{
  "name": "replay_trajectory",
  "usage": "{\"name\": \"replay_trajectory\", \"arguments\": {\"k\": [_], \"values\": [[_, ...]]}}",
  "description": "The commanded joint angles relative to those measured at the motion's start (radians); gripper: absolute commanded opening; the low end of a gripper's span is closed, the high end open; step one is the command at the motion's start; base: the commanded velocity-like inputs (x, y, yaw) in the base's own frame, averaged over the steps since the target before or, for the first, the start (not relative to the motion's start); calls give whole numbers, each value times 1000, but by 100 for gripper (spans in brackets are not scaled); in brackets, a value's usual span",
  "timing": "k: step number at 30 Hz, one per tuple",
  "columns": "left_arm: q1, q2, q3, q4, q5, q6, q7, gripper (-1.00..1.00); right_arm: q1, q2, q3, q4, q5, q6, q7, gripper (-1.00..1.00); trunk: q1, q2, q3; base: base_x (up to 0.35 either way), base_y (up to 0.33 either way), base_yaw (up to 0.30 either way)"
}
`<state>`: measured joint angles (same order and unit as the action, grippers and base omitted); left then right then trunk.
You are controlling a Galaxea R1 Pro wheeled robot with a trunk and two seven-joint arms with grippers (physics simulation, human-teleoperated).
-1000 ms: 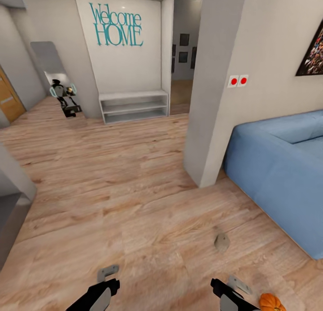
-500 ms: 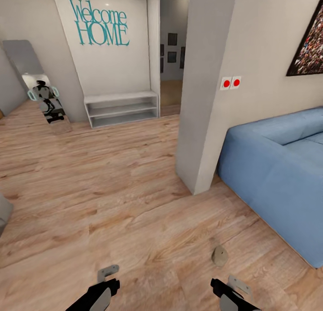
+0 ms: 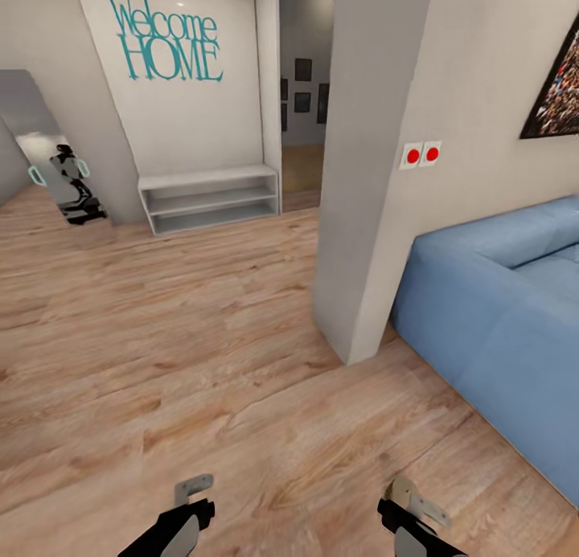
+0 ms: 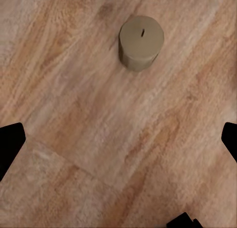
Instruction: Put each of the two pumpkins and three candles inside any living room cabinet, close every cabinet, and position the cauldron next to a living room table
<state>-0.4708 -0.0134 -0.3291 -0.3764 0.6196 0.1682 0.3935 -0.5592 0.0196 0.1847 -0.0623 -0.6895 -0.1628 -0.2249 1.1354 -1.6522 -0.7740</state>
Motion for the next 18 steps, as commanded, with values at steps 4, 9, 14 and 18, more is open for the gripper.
{"name": "replay_trajectory", "arguments": {"k": [4, 9, 14, 18], "values": [[0, 1, -8, -2, 6, 4, 8, 100, -1, 0, 9, 1, -8, -4, -4, 100, 1, 0, -1, 340, -4, -238], [0, 1, -8, -2, 6, 4, 8, 100, -1, -1, 9, 1, -6, -6, -4, 100, 1, 0, -1, 309, -113, -56], [0, 1, -8, -2, 6, 4, 8, 100, -1, -1, 9, 1, -5, -6, -4, 100, 1, 0, -1, 278, -166, -5], [0, 1, -8, -2, 6, 4, 8, 100, -1, -1, 10, 2, -5, -6, -4, 100, 1, 0, -1, 272, -169, -1]]}}
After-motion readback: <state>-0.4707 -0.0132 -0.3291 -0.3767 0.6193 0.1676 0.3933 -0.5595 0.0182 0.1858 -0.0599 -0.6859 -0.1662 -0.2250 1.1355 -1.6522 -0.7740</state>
